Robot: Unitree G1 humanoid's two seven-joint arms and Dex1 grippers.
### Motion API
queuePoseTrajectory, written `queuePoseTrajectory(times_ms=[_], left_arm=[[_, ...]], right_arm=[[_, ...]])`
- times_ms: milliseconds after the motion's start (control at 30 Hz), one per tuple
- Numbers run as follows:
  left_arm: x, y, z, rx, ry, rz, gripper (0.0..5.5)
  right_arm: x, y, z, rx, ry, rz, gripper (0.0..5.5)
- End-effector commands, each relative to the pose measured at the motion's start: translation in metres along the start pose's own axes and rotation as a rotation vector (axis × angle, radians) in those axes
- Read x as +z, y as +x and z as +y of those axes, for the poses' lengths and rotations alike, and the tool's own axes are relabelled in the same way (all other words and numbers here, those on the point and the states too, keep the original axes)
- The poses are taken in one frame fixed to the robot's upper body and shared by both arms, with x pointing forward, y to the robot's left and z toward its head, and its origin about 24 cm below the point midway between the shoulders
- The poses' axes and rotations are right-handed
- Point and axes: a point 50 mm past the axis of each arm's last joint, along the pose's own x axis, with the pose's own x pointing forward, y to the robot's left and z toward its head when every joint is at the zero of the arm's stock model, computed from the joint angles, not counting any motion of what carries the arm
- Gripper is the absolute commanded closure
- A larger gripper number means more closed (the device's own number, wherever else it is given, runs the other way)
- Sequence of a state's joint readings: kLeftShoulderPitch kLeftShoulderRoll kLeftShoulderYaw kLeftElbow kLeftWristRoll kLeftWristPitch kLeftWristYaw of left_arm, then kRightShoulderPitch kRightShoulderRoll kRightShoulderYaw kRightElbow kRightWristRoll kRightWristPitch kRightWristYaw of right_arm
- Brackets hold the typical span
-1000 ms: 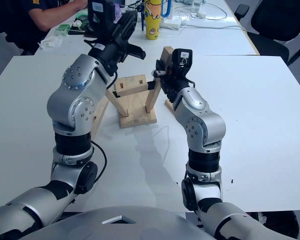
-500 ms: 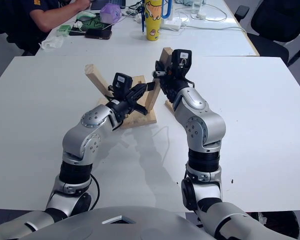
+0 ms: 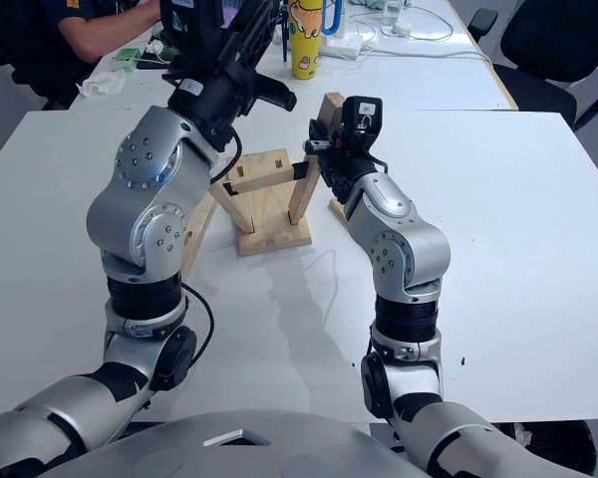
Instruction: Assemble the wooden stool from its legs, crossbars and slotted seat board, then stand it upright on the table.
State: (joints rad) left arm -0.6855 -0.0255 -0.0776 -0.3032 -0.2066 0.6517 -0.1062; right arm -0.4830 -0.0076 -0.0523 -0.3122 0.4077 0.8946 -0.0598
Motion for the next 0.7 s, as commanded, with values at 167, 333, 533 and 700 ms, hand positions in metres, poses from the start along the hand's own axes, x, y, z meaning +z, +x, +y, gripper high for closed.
queuePoseTrajectory(times_ms=[167,333,533,700], left_arm=[[-0.117,-0.048,0.000,0.003,-0.203,0.520,5.50],[-0.144,-0.079,0.002,-0.024,-0.218,0.651,5.50],[-0.097,-0.049,0.012,-0.007,-0.066,0.402,5.50],[-0.032,-0.023,0.010,0.001,-0.034,0.076,5.50]], right_arm=[[-0.043,-0.003,-0.012,-0.067,0.022,0.224,4.45],[-0.043,-0.003,-0.012,-0.067,0.024,0.228,4.45],[-0.042,-0.003,-0.012,-0.066,0.022,0.226,4.45],[-0.041,-0.003,-0.012,-0.062,0.021,0.225,4.45]])
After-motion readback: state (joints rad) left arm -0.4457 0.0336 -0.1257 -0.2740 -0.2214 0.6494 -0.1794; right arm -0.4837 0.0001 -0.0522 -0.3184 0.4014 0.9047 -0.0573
